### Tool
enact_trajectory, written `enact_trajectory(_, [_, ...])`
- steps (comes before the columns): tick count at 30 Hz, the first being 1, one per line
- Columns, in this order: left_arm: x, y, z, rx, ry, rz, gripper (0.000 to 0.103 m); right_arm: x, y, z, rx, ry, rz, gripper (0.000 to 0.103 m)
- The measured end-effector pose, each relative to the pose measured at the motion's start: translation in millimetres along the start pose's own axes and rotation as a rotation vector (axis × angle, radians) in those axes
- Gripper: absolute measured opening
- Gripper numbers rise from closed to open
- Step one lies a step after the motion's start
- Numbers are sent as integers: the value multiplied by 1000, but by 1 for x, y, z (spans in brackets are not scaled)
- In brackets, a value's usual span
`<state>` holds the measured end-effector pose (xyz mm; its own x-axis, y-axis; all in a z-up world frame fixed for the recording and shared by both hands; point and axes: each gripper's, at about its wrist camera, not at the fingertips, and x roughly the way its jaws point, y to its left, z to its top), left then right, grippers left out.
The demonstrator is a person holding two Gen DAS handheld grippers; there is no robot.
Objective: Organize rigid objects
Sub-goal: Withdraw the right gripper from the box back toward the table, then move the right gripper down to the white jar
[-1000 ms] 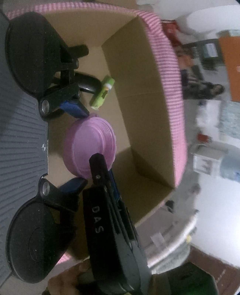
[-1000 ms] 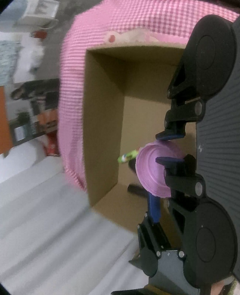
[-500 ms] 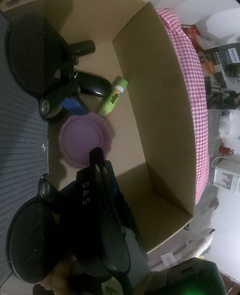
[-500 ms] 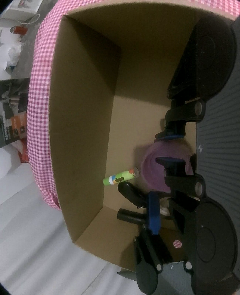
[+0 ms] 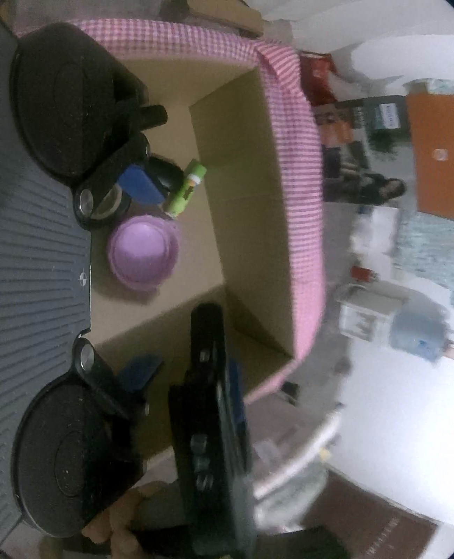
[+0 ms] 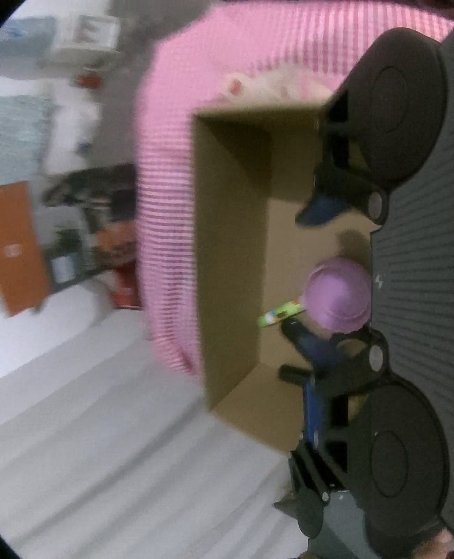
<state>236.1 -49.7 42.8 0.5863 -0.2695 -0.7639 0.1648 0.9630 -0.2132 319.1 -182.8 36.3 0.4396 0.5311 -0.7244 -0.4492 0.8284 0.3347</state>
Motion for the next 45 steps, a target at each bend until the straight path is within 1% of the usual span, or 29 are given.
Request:
enact_trajectory(1, [-10, 0, -3, -5, -20, -11, 97, -12, 3, -4, -4, -31, -5, 84])
enact_trajectory(3, [-27, -1, -8, -7, -53, -26, 98, -39, 9, -13, -6, -93, -19, 99])
enact_trajectory(7, [-66, -5, -25, 4, -128, -50, 100, -88, 28, -39, -43, -212, -46, 103])
enact_trajectory(10, [-95, -10, -43, 54, -189, -64, 102, -123, 47, -59, -85, -296, -87, 103])
enact_trajectory(13, [-119, -11, -59, 92, -236, -61, 102, -149, 68, -78, -147, -363, -143, 103])
enact_trajectory(17, [-144, -7, -80, 118, -290, -40, 103, -167, 103, -103, -258, -393, -249, 103])
enact_trajectory(21, [-158, 7, -97, 93, -334, -8, 103, -167, 138, -120, -387, -396, -370, 103])
enact_trajectory(22, [-159, 10, -102, 89, -340, 14, 103, -167, 147, -124, -414, -400, -388, 103])
enact_trajectory(24, [-160, 16, -111, 93, -347, 55, 103, -167, 162, -130, -457, -404, -391, 103])
enact_trajectory(26, [-153, 22, -119, 88, -335, 96, 103, -167, 172, -130, -480, -386, -357, 103])
enact_trajectory(28, [-146, 30, -125, 85, -320, 118, 103, -164, 176, -130, -464, -368, -285, 103])
enact_trajectory(29, [-140, 34, -127, 78, -309, 130, 103, -163, 177, -131, -438, -364, -238, 103])
enact_trajectory(31, [-133, 43, -131, 63, -292, 143, 103, -155, 175, -135, -371, -356, -113, 103])
enact_trajectory(33, [-123, 51, -134, 50, -266, 147, 103, -143, 171, -140, -291, -368, -17, 103])
enact_trajectory(34, [-117, 53, -135, 49, -256, 152, 102, -134, 169, -141, -246, -366, 1, 103])
enact_trajectory(37, [-103, 57, -143, 64, -233, 174, 101, -102, 170, -140, -155, -334, 10, 103])
enact_trajectory(40, [-92, 64, -146, 67, -211, 191, 98, -74, 168, -138, -80, -288, 60, 103])
enact_trajectory(43, [-82, 71, -147, 62, -195, 204, 95, -49, 169, -136, -38, -234, 110, 103])
enact_trajectory(45, [-77, 77, -149, 52, -180, 204, 91, -38, 174, -140, -26, -207, 113, 103])
